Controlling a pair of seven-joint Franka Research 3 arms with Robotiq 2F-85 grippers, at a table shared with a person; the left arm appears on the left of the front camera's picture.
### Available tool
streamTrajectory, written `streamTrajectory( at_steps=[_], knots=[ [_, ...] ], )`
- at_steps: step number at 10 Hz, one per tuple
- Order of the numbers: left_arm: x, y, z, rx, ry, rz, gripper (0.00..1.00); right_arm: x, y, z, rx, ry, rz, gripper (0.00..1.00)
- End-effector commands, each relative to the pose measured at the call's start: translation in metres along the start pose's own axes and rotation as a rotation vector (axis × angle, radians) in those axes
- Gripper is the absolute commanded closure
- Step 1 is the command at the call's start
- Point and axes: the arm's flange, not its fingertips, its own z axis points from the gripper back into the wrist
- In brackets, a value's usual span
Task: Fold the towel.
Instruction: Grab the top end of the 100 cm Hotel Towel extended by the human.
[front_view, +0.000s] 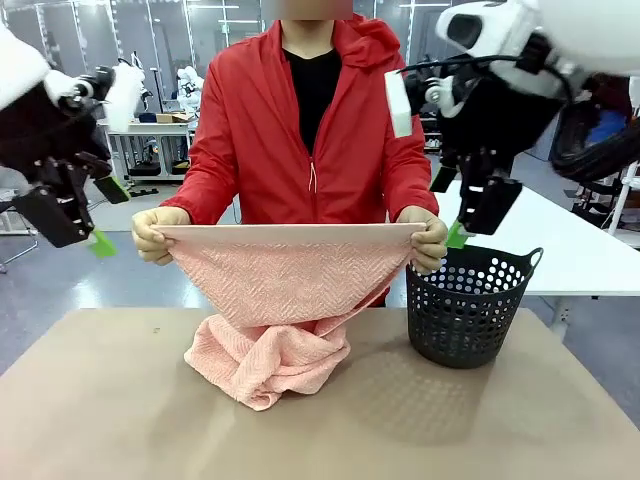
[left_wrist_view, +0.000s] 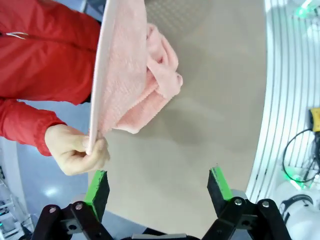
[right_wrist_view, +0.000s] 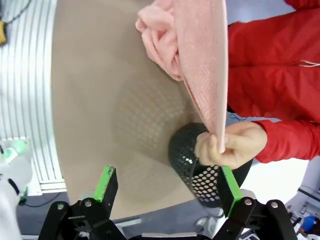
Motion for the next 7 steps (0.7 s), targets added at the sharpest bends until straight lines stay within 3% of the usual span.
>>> streamTrajectory(
  at_steps=[1,3,7],
  knots=[
    [0.020,0.024,-0.005,0.012,0.040,-0.038,0.00,0.024,-0.027,-0.014,-0.023,0.064,0.006,0.00],
    [0.036,0.047,-0.039,0.066,0.090,-0.111,0.00,0.038,-0.049,-0.038,-0.036,0.122,-0.010,0.00],
    [0.047,0.071,-0.083,0.028,0.075,-0.081,0.00,0.037,-0.077,-0.086,0.002,0.117,-0.041,0.00]
  ],
)
